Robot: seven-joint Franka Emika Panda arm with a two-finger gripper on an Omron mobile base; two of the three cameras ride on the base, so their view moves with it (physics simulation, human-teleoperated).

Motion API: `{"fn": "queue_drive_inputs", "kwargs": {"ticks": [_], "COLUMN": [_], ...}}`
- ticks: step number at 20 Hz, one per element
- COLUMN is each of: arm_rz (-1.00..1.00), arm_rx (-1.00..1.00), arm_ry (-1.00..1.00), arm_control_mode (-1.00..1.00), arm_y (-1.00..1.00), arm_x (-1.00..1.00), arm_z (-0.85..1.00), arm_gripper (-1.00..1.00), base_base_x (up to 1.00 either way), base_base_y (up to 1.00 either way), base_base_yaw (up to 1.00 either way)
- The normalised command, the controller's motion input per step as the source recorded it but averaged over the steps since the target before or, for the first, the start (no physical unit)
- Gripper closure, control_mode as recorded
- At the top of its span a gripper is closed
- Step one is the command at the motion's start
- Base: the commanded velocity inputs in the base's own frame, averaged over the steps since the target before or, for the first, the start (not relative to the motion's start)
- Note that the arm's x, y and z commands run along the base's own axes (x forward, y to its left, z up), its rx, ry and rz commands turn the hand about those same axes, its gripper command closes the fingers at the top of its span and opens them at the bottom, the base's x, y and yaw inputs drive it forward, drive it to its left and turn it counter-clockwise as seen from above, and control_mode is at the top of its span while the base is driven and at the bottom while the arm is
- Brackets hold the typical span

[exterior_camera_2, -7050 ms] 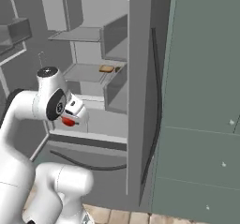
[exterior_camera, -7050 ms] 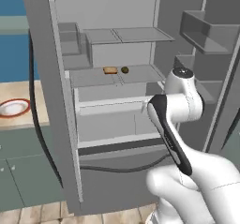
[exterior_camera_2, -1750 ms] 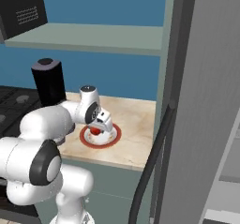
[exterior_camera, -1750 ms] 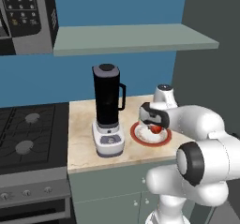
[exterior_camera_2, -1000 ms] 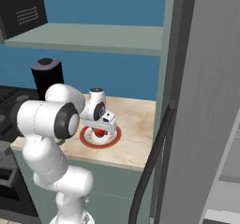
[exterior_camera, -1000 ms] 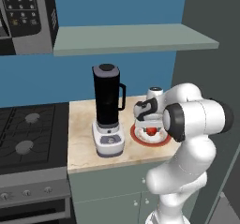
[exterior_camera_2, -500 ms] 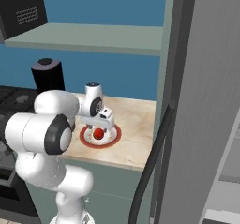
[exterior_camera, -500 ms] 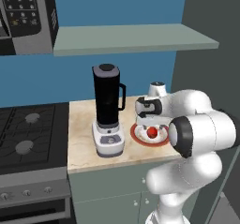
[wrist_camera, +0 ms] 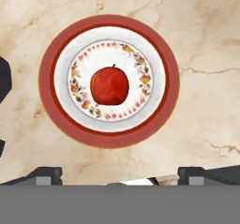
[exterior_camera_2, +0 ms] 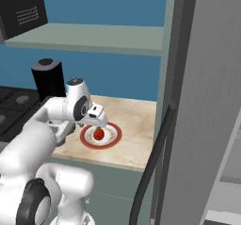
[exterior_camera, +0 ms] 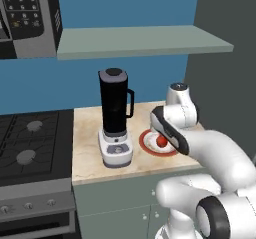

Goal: Pick the apple and kiwi from the fridge and place them on the plate next to the blender to make a fruit smoothie.

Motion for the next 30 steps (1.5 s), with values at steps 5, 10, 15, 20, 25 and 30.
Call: {"fn": "queue_drive_inputs", "kwargs": {"ticks": [5,10,15,20,25,30], "arm_rz": [0.0,0.0,0.0,0.0,0.0,0.0], "arm_rx": [0.0,0.0,0.0,0.0,0.0,0.0], "arm_ry": [-0.01,0.03,-0.03,0.0,0.0,0.0], "arm_control_mode": [-1.0,-1.0,-1.0,1.0,1.0,1.0], "arm_y": [0.03,0.02,0.0,0.0,0.0,0.0], "arm_x": [-0.93,-0.07,-0.42,0.0,0.0,0.0], "arm_z": [0.0,-0.01,0.0,0.0,0.0,0.0], "arm_gripper": [-1.0,-1.0,-1.0,-1.0,-1.0,-1.0], "base_base_x": [0.0,0.0,0.0,-1.0,-1.0,-1.0], "base_base_y": [0.0,0.0,0.0,0.0,0.0,-0.11], "base_base_yaw": [0.0,0.0,0.0,-0.01,-0.01,-0.07]}}
